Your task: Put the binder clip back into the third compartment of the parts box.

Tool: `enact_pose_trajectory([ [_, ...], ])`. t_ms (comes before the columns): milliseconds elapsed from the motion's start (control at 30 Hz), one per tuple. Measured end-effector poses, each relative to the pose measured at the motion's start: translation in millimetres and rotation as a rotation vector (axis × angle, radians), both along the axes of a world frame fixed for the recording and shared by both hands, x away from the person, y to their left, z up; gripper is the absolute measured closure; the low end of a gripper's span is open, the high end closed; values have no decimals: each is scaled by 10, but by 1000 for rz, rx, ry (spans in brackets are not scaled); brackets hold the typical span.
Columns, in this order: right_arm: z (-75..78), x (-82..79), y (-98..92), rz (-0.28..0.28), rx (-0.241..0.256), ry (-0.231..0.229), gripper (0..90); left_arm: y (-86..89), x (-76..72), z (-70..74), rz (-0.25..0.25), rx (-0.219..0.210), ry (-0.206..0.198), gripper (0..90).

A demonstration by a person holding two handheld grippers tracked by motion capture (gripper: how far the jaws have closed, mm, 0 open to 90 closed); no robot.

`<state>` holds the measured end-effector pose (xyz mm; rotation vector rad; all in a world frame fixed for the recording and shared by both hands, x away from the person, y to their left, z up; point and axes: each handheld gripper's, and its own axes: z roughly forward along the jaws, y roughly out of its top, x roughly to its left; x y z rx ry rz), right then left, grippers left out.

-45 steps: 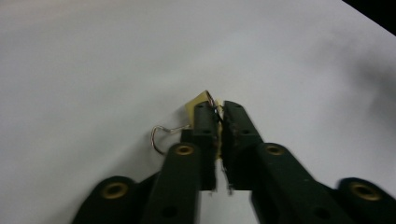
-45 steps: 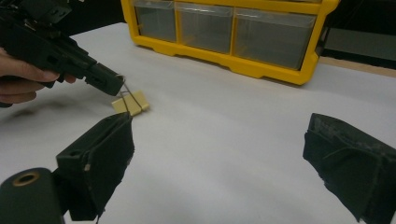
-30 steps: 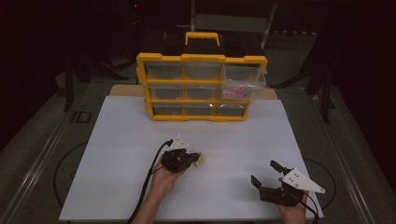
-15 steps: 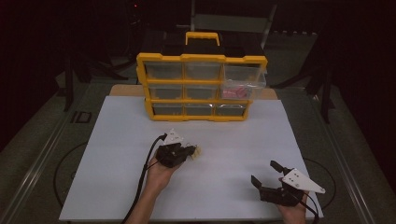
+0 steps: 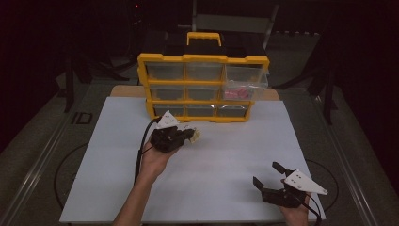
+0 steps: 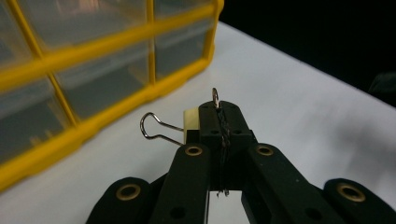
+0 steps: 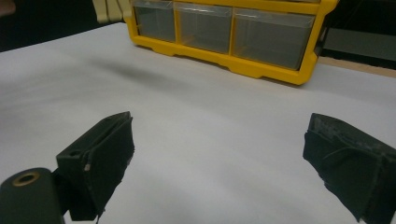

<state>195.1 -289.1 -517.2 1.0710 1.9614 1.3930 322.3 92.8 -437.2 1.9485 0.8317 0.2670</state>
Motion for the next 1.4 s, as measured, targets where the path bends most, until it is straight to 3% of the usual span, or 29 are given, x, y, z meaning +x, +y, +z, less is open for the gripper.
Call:
enact_pose_trajectory([
  [167,0,1,-3,-1,1,1,84,0,68,181,-8,-2,-24,900],
  [200,0,2,-3,-1,1,0,84,-13,119,299,-15,5,-37,900],
  [333,0,0,-3,-2,1,2,84,-13,205,487,-29,0,-59,900],
  [500,1,-1,-7,-2,1,0,84,-1,330,689,-29,3,-76,900],
  [767,2,4,-1,-1,3,2,84,-29,472,989,-69,-6,-122,900],
  [1067,4,2,-17,-7,5,2,84,-197,676,1404,-111,19,-160,900],
  [1400,8,-2,-27,-9,8,0,84,-417,875,1753,-132,-2,-178,900],
])
